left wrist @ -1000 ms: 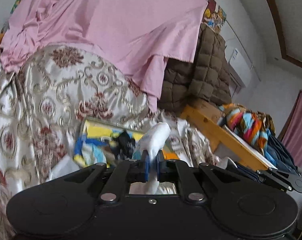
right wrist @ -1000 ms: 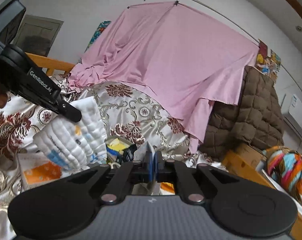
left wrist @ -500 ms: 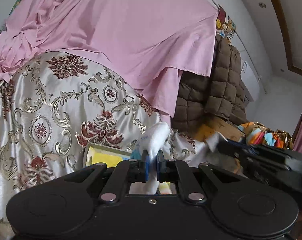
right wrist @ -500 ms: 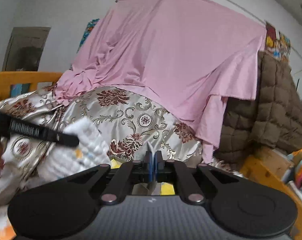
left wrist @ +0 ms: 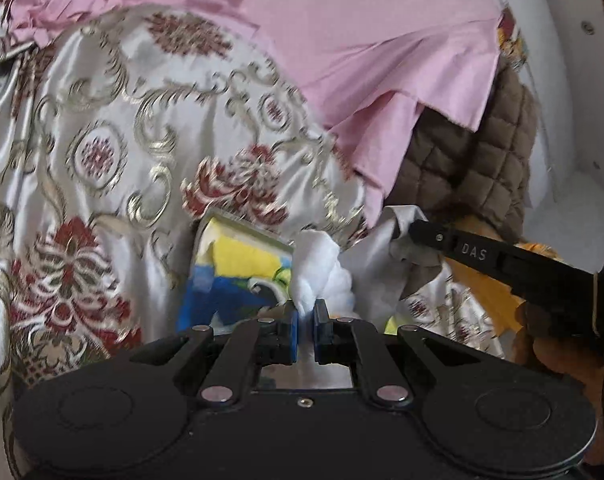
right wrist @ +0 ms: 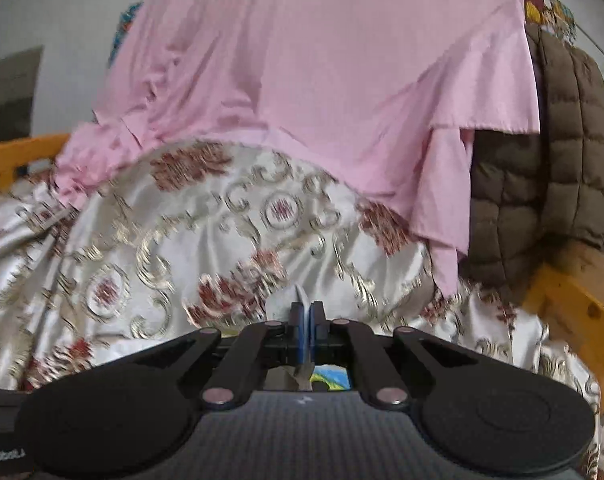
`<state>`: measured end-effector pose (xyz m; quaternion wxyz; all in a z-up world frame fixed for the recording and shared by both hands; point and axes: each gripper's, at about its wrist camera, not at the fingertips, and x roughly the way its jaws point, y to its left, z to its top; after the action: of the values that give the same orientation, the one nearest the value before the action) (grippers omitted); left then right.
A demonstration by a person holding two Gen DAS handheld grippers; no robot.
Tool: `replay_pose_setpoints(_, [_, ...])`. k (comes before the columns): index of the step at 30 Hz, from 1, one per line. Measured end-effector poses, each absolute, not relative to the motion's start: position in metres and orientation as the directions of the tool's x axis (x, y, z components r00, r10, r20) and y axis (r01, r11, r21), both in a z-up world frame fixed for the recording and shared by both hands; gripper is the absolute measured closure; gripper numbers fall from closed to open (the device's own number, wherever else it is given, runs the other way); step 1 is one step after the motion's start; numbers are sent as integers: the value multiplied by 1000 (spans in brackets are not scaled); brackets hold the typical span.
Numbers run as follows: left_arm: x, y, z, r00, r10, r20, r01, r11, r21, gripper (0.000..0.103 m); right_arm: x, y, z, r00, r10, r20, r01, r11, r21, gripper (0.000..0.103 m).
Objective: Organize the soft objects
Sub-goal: 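Lower the white towel and grey cloth into the tray and open both tools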
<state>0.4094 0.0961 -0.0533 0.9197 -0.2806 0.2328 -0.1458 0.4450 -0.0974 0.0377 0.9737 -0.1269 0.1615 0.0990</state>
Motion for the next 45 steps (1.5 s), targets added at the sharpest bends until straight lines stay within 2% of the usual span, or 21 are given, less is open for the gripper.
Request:
replay_pose_setpoints(8, [422,96,-67,849,-349,-398,81,829,-553,93,466,-106,12,909,41,-415,-157,955,-250,100])
replay_pose_setpoints(12, [429,98,-70,843,-316,-436,45,849,-526,91,482,-119,-5,871,-13,-492,-112,968,-223,100])
replay_pose_setpoints(16, [433,100,-72,831,-325,-452,37,842,-538,91,486,-123,-22,830,-22,-557,-122,968,-219,100])
replay_pose_setpoints(20, [433,98,-71,833,-315,-455,39,854,-519,90,483,-116,-30,817,3,-576,-157,963,-218,97])
replay_pose_setpoints(22, [432,96,-69,836,-302,-459,35,863,-504,87,481,-112,-30,817,16,-576,-169,962,-213,94])
replay_pose_setpoints(27, [430,97,-66,825,-306,-475,5,845,-535,70,477,-112,-31,817,32,-576,-172,967,-190,85])
replay_pose_setpoints(29, [428,95,-64,827,-297,-477,5,853,-523,66,476,-115,-31,821,35,-570,-164,971,-177,85])
replay_pose_setpoints(32, [423,87,-59,839,-249,-484,-10,882,-472,49,472,-121,-29,824,41,-565,-152,977,-151,75])
replay_pose_setpoints(34, [419,83,-57,844,-236,-482,-8,893,-450,47,470,-125,-28,828,45,-558,-146,980,-139,62])
replay_pose_setpoints(36, [416,79,-56,841,-234,-489,-4,899,-438,43,467,-130,-25,831,55,-554,-144,982,-119,53])
replay_pose_setpoints(45, [398,60,-43,844,-199,-499,0,929,-371,33,436,-147,-11,850,112,-515,-175,982,-74,30])
